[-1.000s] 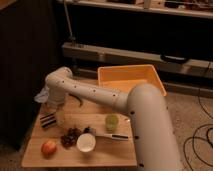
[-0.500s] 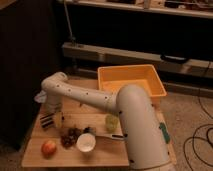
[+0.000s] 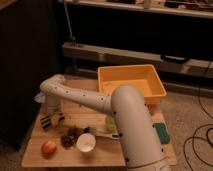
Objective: Place eraser in plastic cup
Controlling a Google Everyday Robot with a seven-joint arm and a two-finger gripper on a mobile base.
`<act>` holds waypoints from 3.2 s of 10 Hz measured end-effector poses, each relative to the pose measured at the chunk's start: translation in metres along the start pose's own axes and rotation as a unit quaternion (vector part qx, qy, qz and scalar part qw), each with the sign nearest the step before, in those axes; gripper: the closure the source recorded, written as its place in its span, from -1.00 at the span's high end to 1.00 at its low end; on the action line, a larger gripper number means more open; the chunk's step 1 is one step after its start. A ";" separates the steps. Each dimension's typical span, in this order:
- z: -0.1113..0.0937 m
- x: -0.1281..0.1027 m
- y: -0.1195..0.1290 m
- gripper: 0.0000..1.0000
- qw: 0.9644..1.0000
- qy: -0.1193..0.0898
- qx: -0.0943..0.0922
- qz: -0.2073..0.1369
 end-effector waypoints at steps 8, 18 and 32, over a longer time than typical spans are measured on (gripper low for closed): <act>-0.107 -0.051 0.007 -1.00 1.000 0.006 -0.011 0.009; -0.189 -0.162 -0.054 -1.00 0.995 -0.032 -0.027 0.089; -0.275 -0.241 -0.160 -1.00 0.981 -0.029 -0.065 0.179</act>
